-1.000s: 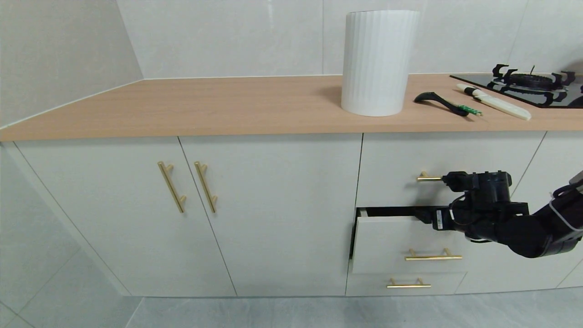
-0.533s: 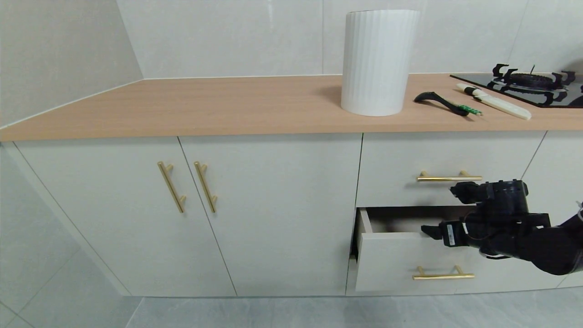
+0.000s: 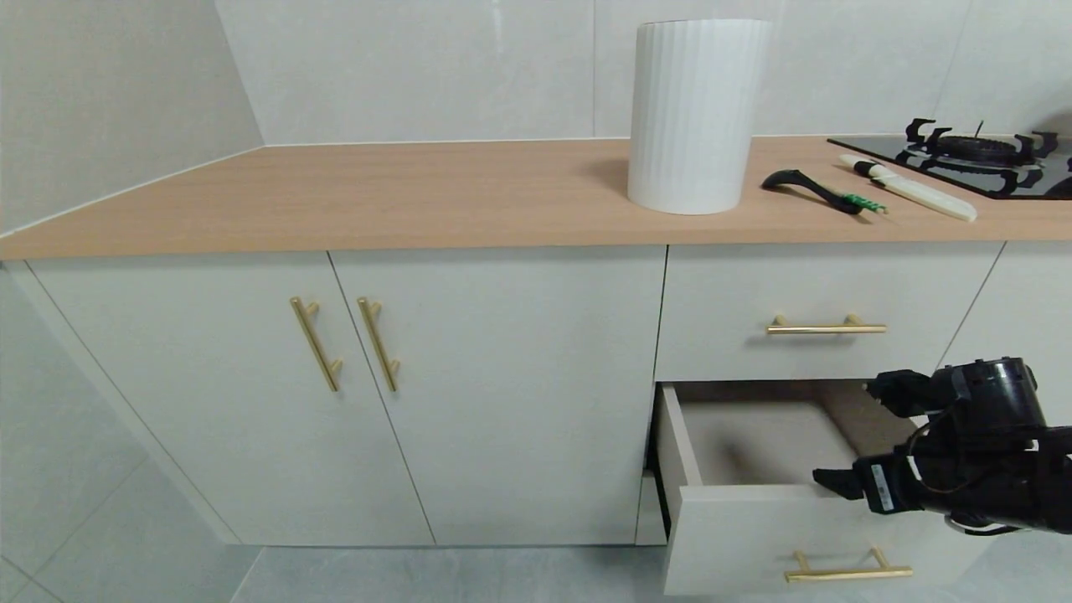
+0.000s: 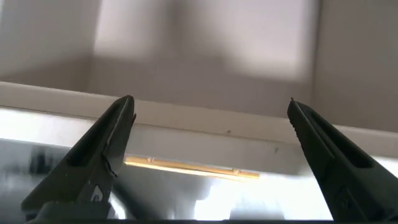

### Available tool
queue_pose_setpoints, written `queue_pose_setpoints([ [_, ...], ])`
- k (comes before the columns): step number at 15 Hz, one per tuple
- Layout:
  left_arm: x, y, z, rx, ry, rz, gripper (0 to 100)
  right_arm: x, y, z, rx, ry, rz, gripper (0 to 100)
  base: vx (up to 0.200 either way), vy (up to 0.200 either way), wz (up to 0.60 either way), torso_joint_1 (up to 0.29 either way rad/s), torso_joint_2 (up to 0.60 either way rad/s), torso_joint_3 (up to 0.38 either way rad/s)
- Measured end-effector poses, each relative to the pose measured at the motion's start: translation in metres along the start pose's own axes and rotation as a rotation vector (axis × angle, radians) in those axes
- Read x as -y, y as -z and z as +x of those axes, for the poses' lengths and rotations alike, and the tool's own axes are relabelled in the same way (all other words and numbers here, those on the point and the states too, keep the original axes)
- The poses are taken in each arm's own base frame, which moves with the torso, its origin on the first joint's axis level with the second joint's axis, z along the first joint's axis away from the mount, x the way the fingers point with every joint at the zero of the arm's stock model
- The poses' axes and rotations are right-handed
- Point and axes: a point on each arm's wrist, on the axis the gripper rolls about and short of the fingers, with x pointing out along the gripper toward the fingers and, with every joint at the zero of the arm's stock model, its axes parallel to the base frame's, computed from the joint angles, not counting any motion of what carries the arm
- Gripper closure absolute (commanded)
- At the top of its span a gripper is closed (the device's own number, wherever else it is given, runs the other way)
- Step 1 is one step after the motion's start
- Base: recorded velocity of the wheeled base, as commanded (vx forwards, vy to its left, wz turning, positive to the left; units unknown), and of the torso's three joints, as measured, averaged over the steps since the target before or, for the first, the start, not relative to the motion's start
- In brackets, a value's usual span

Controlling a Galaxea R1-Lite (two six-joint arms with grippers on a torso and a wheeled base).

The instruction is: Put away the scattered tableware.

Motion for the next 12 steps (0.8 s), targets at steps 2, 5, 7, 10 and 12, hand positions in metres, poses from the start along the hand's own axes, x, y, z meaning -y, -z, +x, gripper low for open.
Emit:
queue_pose_setpoints([
  [2,0.0,0.0,0.0,0.0,-0.001,0.0,0,0.0,0.009,-0.012,-0.076,-0.004,-0.027,0,0.0,0.0,0.0,0.0,0.0,0.0],
  [5,0.0,0.0,0.0,0.0,-0.001,0.0,0,0.0,0.013,-0.026,-0.123,-0.007,-0.055,0,0.0,0.0,0.0,0.0,0.0,0.0],
  [7,0.0,0.0,0.0,0.0,-0.001,0.0,0,0.0,0.015,-0.03,-0.152,-0.004,-0.065,0,0.0,0.0,0.0,0.0,0.0,0.0],
  [10,0.0,0.0,0.0,0.0,-0.001,0.0,0,-0.002,0.029,-0.04,-0.338,-0.021,-0.099,0,0.0,0.0,0.0,0.0,0.0,0.0],
  [12,0.0,0.0,0.0,0.0,-0.001,0.0,0,-0.005,0.025,-0.046,-0.353,-0.031,-0.122,0,0.0,0.0,0.0,0.0,0.0,0.0],
])
